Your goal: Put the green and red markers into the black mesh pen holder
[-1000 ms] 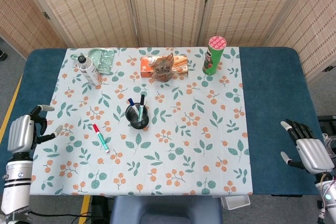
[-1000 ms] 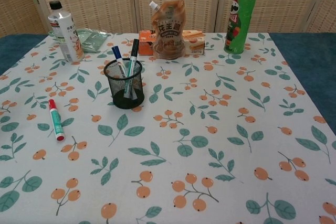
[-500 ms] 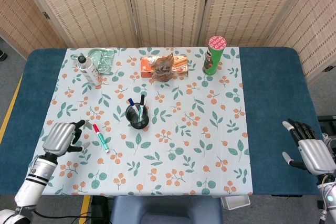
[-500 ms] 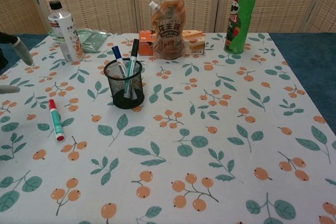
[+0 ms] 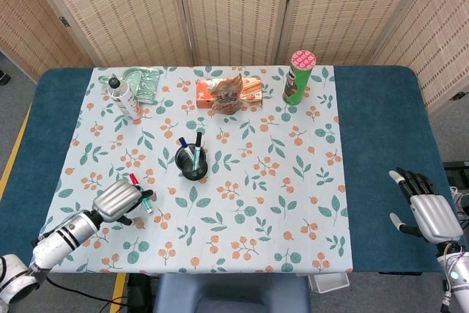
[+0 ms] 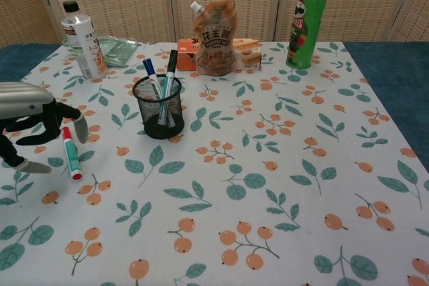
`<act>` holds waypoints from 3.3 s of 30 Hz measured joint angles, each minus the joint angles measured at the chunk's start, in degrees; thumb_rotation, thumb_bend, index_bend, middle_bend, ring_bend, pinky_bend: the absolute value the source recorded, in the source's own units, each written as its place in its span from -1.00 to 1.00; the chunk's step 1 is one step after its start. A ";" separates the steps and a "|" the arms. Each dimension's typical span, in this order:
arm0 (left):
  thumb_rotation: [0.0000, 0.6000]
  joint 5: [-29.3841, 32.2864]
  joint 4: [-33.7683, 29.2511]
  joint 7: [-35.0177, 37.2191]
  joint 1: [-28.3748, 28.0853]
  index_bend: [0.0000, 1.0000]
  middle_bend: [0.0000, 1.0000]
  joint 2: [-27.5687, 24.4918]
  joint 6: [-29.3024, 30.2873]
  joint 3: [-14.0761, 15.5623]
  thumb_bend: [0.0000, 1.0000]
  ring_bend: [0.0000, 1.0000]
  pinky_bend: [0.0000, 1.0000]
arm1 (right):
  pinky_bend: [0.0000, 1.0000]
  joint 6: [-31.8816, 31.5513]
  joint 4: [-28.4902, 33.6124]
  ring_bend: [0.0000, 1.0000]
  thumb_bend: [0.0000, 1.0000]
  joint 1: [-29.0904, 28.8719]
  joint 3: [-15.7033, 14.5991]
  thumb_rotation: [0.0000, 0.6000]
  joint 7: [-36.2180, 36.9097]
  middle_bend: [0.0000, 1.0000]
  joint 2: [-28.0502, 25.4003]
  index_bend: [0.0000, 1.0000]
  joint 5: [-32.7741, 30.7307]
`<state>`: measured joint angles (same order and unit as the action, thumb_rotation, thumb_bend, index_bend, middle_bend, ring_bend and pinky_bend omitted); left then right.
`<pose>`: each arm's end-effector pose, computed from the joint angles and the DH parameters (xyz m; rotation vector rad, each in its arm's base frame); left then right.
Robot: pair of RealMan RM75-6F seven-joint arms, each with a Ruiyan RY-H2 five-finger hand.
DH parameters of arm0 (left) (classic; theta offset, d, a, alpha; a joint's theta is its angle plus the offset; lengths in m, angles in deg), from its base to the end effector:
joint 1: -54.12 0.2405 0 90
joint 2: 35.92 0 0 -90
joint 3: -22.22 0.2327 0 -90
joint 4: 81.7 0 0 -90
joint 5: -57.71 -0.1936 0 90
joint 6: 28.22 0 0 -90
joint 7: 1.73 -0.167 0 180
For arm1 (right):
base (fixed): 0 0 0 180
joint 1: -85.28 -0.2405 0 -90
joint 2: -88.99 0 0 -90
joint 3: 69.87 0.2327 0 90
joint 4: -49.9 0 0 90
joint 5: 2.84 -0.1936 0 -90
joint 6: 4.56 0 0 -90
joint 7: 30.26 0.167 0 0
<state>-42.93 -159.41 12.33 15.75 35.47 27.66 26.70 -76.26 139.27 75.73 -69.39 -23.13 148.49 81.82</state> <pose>-0.2036 0.3055 0.0459 -2.2360 -0.8153 -0.8231 -0.3084 -0.2141 0.1568 1.5220 -1.0592 0.7560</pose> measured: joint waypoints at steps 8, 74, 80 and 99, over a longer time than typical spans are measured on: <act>1.00 -7.95 10.73 8.36 -6.69 -0.24 0.73 2.38 0.87 2.50 -0.49 0.14 0.64 | -1.00 2.17 0.10 -1.00 -0.31 -1.07 0.01 1.00 -0.43 -1.00 0.15 -0.94 -0.74; 1.00 -14.54 57.67 23.84 -7.80 0.20 0.78 25.50 18.79 17.45 -0.46 0.14 0.64 | -1.00 3.20 0.20 -1.00 -0.31 -2.04 -0.33 1.00 1.17 -1.00 -0.55 -0.94 -0.93; 1.00 -14.35 58.64 23.72 -7.36 0.21 0.78 26.42 19.21 17.90 -0.45 0.13 0.64 | -1.00 2.78 0.24 -1.00 -0.31 -1.90 -0.25 1.00 1.19 -1.00 -0.55 -0.94 -0.96; 1.00 -11.17 55.49 22.50 -6.33 0.42 0.88 23.77 24.59 15.49 -0.35 0.18 0.68 | -1.00 2.26 0.10 -1.00 -0.31 -1.85 -0.44 1.00 1.81 -1.00 -0.59 -0.94 -0.09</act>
<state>-54.10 -103.93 34.83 9.42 59.24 52.25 42.19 -74.00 139.38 73.88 -69.83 -21.32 147.90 81.73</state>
